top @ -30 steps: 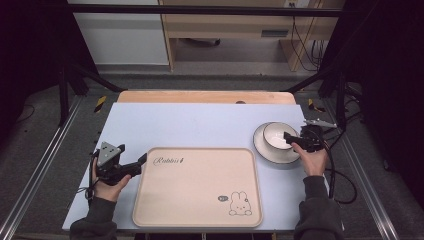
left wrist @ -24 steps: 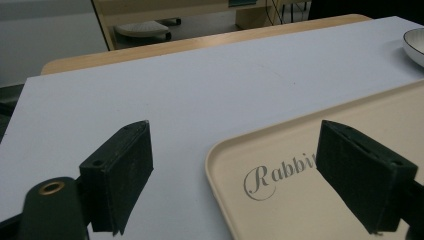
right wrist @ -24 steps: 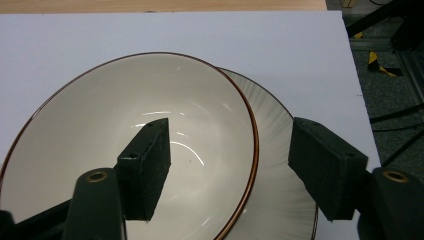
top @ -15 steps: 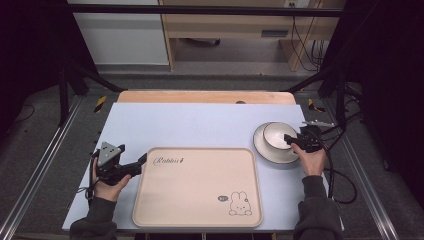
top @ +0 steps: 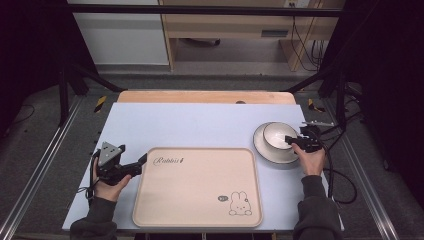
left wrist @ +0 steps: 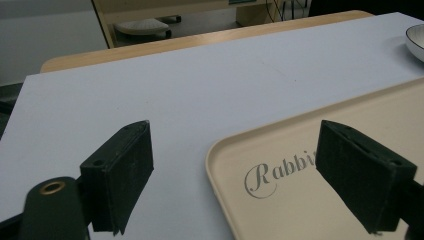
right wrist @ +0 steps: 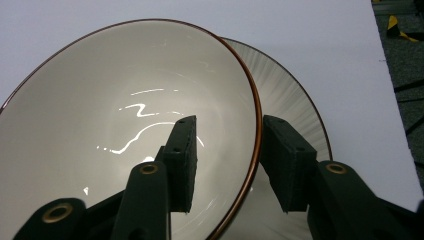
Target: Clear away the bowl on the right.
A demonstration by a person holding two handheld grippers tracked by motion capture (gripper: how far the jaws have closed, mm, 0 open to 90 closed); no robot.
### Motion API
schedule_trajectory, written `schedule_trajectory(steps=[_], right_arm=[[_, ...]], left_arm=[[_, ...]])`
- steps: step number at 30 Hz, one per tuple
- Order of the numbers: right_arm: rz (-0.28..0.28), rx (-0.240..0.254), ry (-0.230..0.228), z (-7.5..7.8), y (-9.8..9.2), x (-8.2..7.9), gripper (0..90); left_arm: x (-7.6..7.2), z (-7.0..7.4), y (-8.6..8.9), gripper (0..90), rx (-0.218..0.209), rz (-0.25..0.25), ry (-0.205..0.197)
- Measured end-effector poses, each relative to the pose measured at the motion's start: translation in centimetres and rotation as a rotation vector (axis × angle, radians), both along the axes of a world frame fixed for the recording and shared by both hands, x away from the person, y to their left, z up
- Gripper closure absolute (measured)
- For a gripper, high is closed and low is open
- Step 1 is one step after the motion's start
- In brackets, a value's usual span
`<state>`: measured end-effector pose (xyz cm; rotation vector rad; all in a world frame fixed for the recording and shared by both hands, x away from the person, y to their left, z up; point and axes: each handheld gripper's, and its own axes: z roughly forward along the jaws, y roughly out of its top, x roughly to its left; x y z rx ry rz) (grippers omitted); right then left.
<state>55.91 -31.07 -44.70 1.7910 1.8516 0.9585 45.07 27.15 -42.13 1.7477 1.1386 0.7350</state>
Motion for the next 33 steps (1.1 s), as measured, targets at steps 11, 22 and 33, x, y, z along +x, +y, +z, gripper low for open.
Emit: schedule_trajectory(steps=[11,22,33], right_arm=[[-0.007,0.012,0.038,-0.4,-0.09,0.38,69.3],[-0.034,0.02,0.066,-0.33,-0.13,0.67,76.6],[-0.062,0.045,0.067,-0.26,-0.09,0.78,79.2]], left_arm=[[0.01,-0.01,0.02,15.1,0.001,0.001,0.001],[0.05,-0.07,-0.01,15.2,0.005,0.002,0.003],[0.05,-0.06,0.0,15.3,0.006,0.004,0.003]])
